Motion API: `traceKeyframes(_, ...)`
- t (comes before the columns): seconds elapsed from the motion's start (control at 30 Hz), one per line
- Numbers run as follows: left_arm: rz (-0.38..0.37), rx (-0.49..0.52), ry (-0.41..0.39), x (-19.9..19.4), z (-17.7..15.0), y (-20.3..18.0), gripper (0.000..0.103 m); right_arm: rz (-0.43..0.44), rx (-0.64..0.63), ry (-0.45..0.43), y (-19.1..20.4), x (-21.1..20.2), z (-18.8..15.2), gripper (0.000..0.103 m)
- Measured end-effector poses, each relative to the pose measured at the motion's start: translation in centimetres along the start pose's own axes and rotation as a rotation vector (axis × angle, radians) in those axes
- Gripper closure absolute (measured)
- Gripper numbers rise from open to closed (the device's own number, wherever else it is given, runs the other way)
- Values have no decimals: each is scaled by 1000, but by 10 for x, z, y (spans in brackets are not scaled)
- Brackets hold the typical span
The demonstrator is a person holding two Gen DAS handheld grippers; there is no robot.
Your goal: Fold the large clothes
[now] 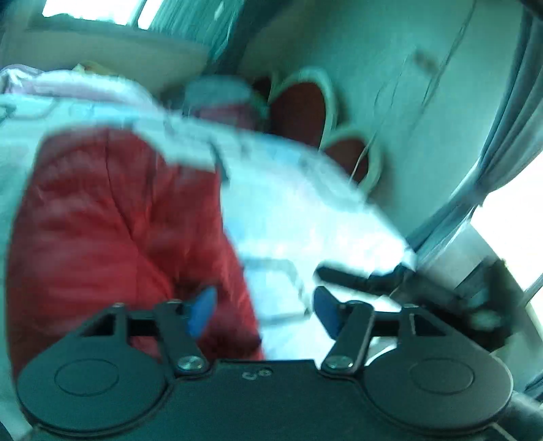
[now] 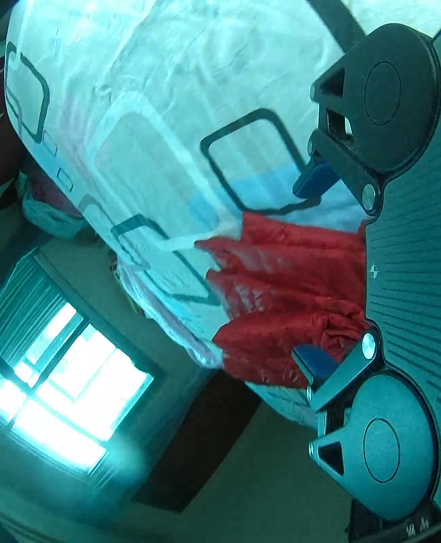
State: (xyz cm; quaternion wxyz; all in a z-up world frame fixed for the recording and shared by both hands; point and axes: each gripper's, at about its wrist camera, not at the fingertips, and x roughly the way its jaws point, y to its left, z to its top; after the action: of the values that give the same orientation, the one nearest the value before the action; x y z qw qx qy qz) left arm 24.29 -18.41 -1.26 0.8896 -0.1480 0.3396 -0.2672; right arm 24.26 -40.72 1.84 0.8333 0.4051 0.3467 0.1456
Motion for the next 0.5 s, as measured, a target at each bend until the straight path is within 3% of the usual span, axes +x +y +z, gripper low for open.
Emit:
traceKeyframes(0.1, 108, -16, -115, -32, 16, 30, 57, 46, -11, 17, 7, 17, 11, 14)
traceKeyframes(0.27, 246, -113, -116, -36, 30, 102, 61, 89, -28, 76, 22, 71, 32, 14)
traceKeyframes(0.5, 210, -154, -53, -11, 26, 141, 65, 54, 16, 219, 20, 151, 39, 14)
